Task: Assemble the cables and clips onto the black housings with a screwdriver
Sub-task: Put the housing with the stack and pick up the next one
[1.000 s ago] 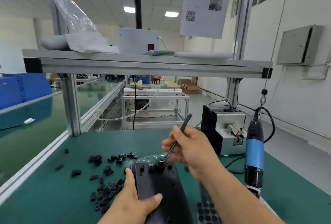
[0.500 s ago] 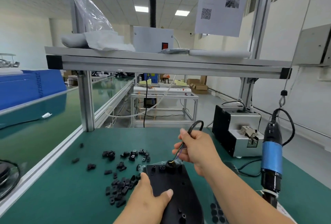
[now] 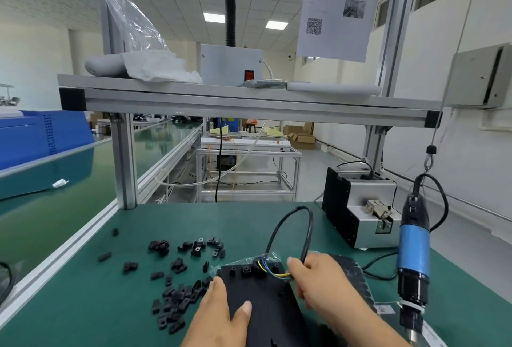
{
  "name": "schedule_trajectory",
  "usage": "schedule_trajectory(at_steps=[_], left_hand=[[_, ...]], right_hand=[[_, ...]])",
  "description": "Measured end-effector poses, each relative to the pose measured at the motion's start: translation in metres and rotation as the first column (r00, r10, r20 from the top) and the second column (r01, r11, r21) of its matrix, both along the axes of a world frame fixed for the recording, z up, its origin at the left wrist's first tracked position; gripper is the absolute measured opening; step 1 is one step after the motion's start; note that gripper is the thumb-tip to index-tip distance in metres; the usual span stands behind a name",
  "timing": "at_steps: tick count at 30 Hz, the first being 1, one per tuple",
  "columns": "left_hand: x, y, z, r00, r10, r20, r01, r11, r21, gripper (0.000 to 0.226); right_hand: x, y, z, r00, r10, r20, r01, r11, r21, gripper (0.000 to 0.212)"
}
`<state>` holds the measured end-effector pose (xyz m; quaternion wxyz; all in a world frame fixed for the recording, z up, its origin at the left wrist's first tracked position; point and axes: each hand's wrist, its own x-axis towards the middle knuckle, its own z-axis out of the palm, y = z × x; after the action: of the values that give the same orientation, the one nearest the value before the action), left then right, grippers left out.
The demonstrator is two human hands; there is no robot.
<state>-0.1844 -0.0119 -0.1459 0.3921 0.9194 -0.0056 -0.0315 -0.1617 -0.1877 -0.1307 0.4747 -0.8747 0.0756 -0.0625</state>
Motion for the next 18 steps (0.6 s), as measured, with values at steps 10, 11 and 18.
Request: schedule_trajectory(at_steps=[10,11,18], left_hand=[[0.002,0.002,0.007,0.999,-0.029,0.032,0.026,0.994,0.104,0.072],[0.0,0.004,0.009,0.998,-0.03,0.053,0.024,0.994,0.108,0.07],[-0.015,0.005,0.02,0.979,-0.062,0.192,0.045,0.995,0.092,0.07]], right_hand=[[0.002,-0.014,-0.003,0.99,-0.004,-0.138,-0.06,0.887,-0.457,0.065],[0.0,-0.017,-0.001,0.985,0.018,-0.172,-0.099,0.874,-0.476,0.064],[-0.018,-0.042,0.032,0.966,0.131,-0.221,-0.219,0.871,-0.44,0.072]])
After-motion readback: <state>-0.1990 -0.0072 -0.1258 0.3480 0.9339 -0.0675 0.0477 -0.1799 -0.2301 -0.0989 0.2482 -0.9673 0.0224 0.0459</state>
